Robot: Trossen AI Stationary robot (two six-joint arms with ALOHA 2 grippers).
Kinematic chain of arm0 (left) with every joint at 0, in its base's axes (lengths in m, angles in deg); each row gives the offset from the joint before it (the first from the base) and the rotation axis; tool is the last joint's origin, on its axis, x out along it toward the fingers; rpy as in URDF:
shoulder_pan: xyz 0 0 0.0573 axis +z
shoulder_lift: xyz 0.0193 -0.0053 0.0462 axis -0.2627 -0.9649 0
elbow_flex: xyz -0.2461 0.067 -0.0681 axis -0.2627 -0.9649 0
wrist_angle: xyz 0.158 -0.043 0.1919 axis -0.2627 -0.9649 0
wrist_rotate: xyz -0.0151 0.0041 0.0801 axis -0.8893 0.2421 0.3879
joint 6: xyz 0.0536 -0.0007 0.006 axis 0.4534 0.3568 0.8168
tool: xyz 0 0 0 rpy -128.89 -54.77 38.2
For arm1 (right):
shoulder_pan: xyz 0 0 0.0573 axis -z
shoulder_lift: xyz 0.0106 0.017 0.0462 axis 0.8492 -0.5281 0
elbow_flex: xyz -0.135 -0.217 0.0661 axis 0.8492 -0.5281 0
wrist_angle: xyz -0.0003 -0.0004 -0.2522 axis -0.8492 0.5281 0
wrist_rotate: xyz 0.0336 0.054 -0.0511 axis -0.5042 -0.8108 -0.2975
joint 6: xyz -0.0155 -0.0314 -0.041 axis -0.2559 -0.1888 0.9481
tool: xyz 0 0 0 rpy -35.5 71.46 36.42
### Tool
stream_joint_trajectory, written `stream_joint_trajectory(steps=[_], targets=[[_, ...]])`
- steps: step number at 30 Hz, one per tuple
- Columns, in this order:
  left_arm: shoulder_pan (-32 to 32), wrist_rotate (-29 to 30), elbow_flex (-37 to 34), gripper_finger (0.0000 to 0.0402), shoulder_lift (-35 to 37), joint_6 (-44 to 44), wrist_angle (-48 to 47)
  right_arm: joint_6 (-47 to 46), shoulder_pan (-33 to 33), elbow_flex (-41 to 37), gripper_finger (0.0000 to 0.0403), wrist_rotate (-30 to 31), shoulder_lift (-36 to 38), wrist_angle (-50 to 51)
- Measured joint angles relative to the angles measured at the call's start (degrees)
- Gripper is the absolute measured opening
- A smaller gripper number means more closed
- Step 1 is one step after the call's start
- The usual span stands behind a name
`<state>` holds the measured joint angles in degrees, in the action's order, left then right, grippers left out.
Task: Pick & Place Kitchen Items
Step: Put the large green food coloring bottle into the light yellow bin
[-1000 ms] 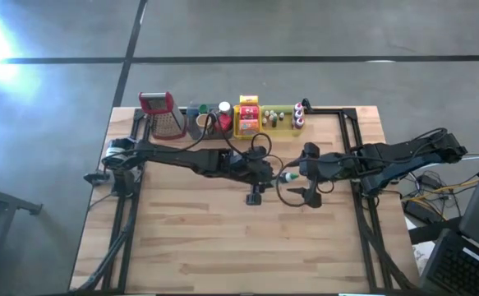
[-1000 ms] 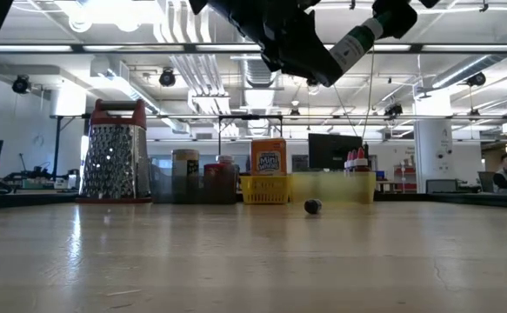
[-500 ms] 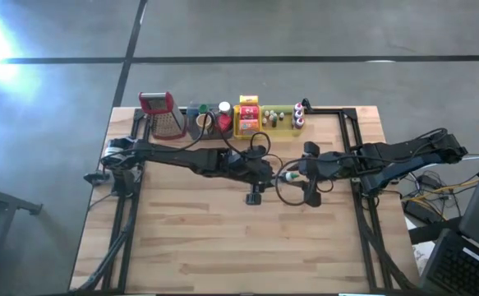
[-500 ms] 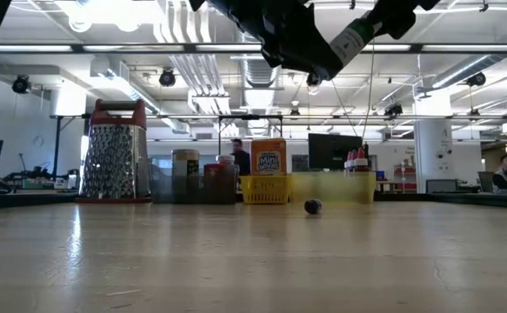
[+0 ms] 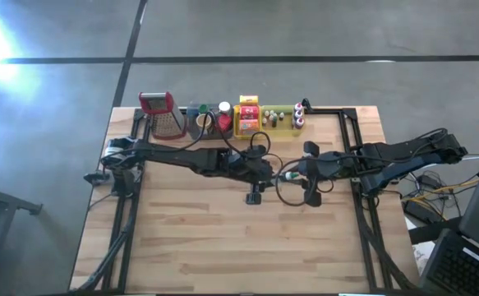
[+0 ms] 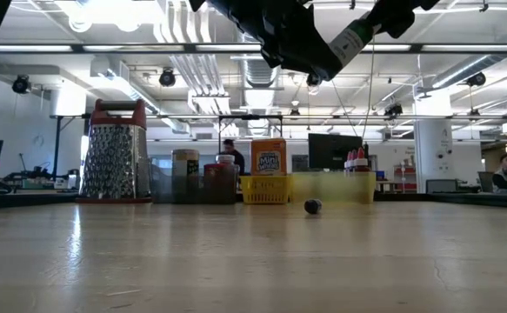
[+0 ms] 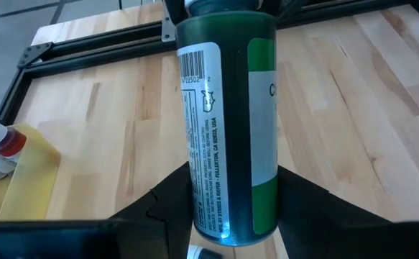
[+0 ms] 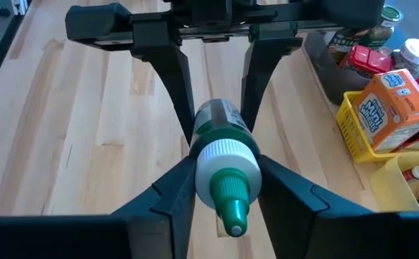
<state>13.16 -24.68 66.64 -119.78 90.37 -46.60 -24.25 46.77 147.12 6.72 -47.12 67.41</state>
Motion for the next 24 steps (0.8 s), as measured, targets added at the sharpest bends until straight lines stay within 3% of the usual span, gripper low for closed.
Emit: stream_joint_trajectory(steps=[7,13,17,21,24], targets=[[0.0,0.0,0.0,0.0177,0.0,0.0,0.0,-0.1,0.6,0.0,0.0130,-0.1,0.0,0.0],[0.2,-0.7,0.0,0.0256,0.0,-0.5,-1.9,0.2,0.7,0.0,0.0113,0.0,0.0,0.0],[0.7,0.9,0.9,0.0313,0.6,-0.9,-10.0,-1.2,1.1,0.0,0.0128,0.2,0.0,2.0],[1.8,5.6,0.4,0.0337,3.7,-5.8,-17.3,-3.4,3.6,0.0,0.0129,0.1,0.0,6.8],[2.6,6.3,-4.1,0.0340,7.1,-8.3,-14.4,-3.2,7.6,0.0,0.0118,0.0,0.0,9.4]])
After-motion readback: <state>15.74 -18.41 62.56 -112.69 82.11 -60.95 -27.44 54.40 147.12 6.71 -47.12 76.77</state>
